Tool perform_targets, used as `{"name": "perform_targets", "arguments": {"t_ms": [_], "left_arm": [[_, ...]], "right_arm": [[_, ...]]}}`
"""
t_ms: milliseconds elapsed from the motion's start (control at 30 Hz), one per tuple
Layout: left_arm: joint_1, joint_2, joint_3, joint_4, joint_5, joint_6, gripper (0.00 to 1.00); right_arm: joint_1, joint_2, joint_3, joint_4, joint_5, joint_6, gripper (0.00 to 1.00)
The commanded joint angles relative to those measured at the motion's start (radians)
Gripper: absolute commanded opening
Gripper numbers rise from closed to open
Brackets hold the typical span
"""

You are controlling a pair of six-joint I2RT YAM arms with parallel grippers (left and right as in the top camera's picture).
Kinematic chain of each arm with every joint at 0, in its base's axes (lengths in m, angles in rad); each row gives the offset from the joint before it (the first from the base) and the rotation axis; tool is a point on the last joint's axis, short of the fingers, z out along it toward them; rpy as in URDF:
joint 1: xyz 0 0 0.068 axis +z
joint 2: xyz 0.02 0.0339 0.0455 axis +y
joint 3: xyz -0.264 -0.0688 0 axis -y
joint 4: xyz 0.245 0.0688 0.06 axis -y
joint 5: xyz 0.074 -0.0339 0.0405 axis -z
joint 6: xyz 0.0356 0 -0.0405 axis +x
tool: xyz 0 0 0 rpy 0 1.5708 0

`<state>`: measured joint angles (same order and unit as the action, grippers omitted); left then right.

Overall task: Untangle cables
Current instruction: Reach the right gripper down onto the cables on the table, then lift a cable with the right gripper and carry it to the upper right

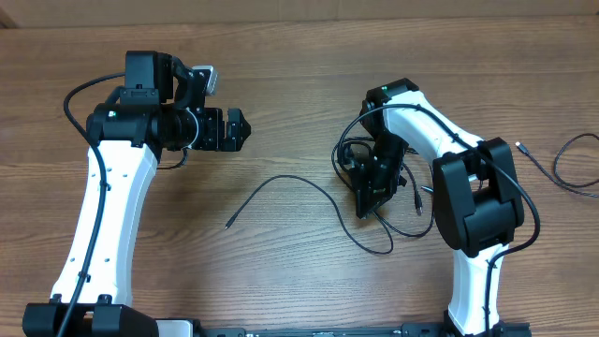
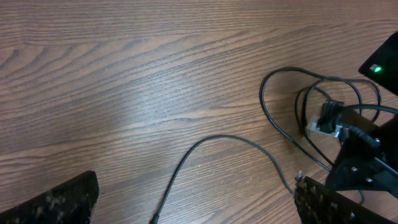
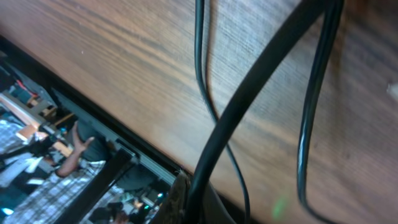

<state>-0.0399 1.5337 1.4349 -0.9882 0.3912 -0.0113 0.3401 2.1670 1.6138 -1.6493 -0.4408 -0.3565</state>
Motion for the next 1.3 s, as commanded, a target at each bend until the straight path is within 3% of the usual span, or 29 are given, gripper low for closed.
{"name": "perform_targets", "arguments": {"t_ms": [0,100,333,400,533,900,1067,1267], "left_arm": [[-0.006,0.000,0.008,0.001,0.000,0.011,1.00],[-0.006,0.000,0.008,0.001,0.000,0.011,1.00],[-0.006,0.000,0.008,0.001,0.000,0.012,1.00],[-0.006,0.000,0.008,0.001,-0.003,0.011,1.00],[-0.006,0.000,0.008,0.001,-0.003,0.012,1.00],[-0.006,0.000,0.008,0.001,-0.003,0.012,1.00],[-0.006,0.000,0.008,0.001,-0.003,0.011,1.00],[-0.006,0.000,0.008,0.001,-0.003,0.012,1.00]], "right_arm": [[-0.011,-0.012,0.135,-0.028,-0.005,0.076,0.04],[-0.020,-0.019,0.313,-0.047,-0.003,0.146,0.04],[-0.021,-0.031,1.041,-0.009,-0.009,0.243,0.04],[-0.021,-0.031,1.254,0.080,-0.005,0.317,0.04],[-0.021,-0.031,1.506,0.262,0.101,0.410,0.04],[-0.076,-0.031,1.527,0.581,0.900,0.461,0.04],[-0.193,-0.008,1.527,0.629,0.964,0.474,0.04],[-0.384,0.039,1.526,0.642,0.954,0.620,0.04]]}}
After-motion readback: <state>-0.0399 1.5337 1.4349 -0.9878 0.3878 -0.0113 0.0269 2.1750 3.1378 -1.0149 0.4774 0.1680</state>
